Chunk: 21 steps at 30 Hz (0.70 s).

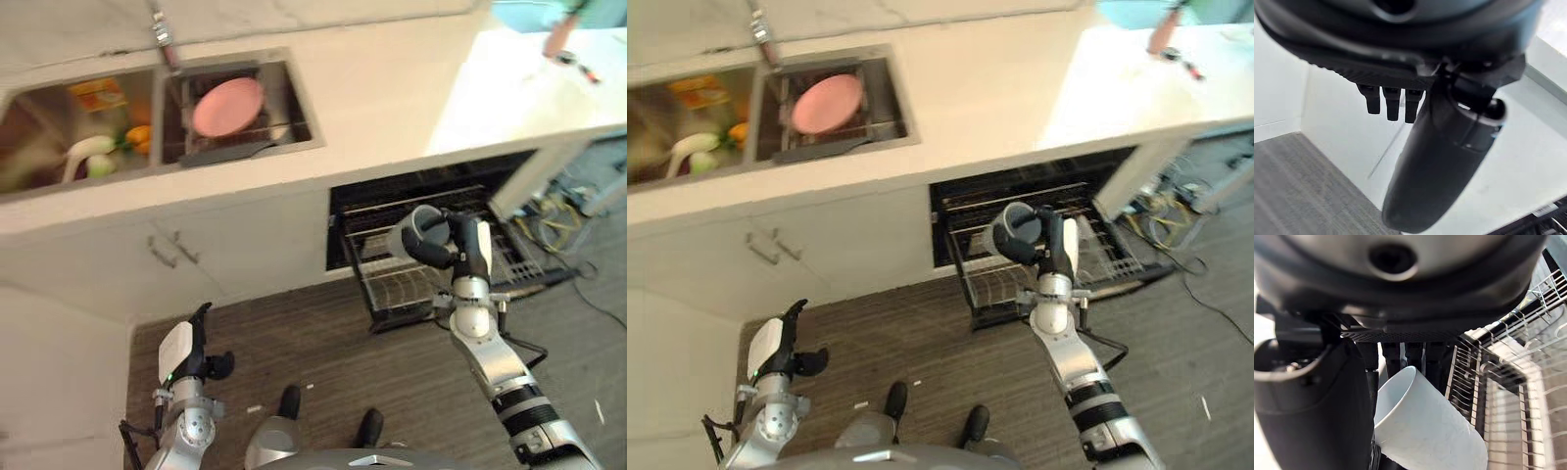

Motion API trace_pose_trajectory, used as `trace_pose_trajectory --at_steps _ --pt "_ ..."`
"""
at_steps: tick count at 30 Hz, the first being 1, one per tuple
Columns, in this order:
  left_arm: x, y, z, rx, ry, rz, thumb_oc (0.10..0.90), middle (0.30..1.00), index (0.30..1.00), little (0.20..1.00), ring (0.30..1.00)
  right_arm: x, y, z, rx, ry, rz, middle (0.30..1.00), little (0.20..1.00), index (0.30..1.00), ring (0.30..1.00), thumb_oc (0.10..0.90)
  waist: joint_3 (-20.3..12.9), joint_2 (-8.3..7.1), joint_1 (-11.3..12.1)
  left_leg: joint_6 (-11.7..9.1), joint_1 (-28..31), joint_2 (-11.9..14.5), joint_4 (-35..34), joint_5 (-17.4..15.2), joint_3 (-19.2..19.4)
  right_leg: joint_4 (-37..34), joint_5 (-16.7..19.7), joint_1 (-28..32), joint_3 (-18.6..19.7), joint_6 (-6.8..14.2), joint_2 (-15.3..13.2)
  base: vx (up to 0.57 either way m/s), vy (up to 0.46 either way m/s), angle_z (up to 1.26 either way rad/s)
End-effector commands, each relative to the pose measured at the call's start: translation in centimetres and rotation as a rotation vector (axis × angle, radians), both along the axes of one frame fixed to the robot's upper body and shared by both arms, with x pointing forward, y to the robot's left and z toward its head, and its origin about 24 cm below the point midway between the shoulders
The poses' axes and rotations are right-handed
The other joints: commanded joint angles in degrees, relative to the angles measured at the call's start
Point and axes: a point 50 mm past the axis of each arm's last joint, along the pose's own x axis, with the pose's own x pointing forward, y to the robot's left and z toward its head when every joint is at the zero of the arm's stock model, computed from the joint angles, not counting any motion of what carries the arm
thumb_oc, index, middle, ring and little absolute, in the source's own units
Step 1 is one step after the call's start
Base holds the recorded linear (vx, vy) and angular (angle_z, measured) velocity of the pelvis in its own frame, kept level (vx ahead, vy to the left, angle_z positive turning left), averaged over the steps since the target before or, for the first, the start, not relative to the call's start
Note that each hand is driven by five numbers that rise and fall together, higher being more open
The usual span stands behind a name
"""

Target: Place the dishes in the dishwasher.

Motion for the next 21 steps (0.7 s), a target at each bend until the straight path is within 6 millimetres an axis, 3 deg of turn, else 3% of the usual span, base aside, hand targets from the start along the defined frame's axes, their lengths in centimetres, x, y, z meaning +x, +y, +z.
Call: trace_pose_trajectory --at_steps 1,4,6,7,9,10,14,21 --pt "2.7 1.6 3.8 0.071 -0.185 -0.067 0.800 0.900 0.900 0.900 0.900 2.6 1.7 6.5 -0.059 -0.293 0.085 0.300 0.300 0.300 0.300 0.400 0.1 -2.93 0.0 -1.9 -2.9 1.5 0.2 -0.4 6.1 0.6 -4.2 1.3 2.9 6.2 -4.9 -0.01 0.027 0.32" --pt "1.9 1.7 2.5 0.009 -0.126 -0.048 0.800 0.900 0.900 0.900 0.900 4.5 -0.8 3.2 -0.211 -0.076 -0.022 0.300 0.300 0.300 0.300 0.400 2.4 -2.92 3.2 -3.0 -7.4 1.1 0.2 0.8 4.1 0.6 -4.1 -1.0 -0.5 6.2 -5.2 0.02 0.024 0.16" --pt "2.0 1.7 2.5 0.009 -0.128 -0.048 0.800 0.900 0.900 0.900 0.900 4.5 -0.8 3.2 -0.211 -0.078 -0.022 0.300 0.300 0.300 0.300 0.400 2.4 -2.90 3.1 -2.9 -7.7 1.0 0.2 1.1 3.9 0.6 -3.9 -1.2 -0.7 6.2 -5.2 0.00 0.006 0.39" --pt "2.0 1.6 2.2 0.002 -0.114 -0.058 0.800 0.900 0.900 0.900 0.900 4.9 -2.5 2.2 -0.260 0.001 -0.108 0.300 0.300 0.300 0.300 0.400 3.2 -2.71 4.3 -3.3 -8.9 0.6 0.2 1.2 3.2 0.6 -4.0 -1.5 -2.0 6.2 -5.4 0.01 0.012 0.56" --pt "2.1 1.5 2.2 -0.001 -0.117 -0.064 0.800 0.900 0.900 0.900 0.900 5.0 -3.1 1.8 -0.248 0.029 -0.147 0.300 0.300 0.300 0.300 0.400 3.5 -2.66 4.6 -3.3 -9.5 0.4 0.2 1.3 2.7 0.6 -3.9 -1.7 -2.5 6.3 -5.6 0.01 0.009 0.45" --pt "2.2 1.3 2.3 -0.002 -0.118 -0.080 0.800 0.900 0.900 0.900 0.900 4.7 -4.8 0.2 -0.233 0.123 -0.245 0.300 0.300 0.300 0.300 0.400 4.4 -2.31 6.0 -3.3 -10.5 -0.3 0.2 1.6 1.9 0.6 -3.9 -1.9 -3.7 6.4 -5.9 0.01 0.009 0.50" --pt "2.4 1.4 2.0 -0.006 -0.108 -0.072 0.800 0.900 0.900 0.900 0.900 4.2 -5.4 -1.2 -0.178 0.196 -0.294 0.300 0.300 0.300 0.300 0.400 4.8 -1.96 6.6 -3.1 -11.2 -0.9 0.2 1.7 1.2 0.6 -3.8 -2.1 -4.7 6.5 -6.4 0.00 0.017 0.23" --pt "3.6 1.1 2.0 -0.022 -0.133 -0.057 0.800 0.900 0.900 0.900 0.900 5.1 -4.7 -0.7 -0.134 0.195 -0.268 0.300 0.300 0.300 0.300 0.400 5.5 -1.69 6.7 -2.8 -11.5 -1.2 0.2 1.8 1.1 0.6 -3.2 -2.8 -4.3 6.6 -6.9 -0.01 0.010 0.02"
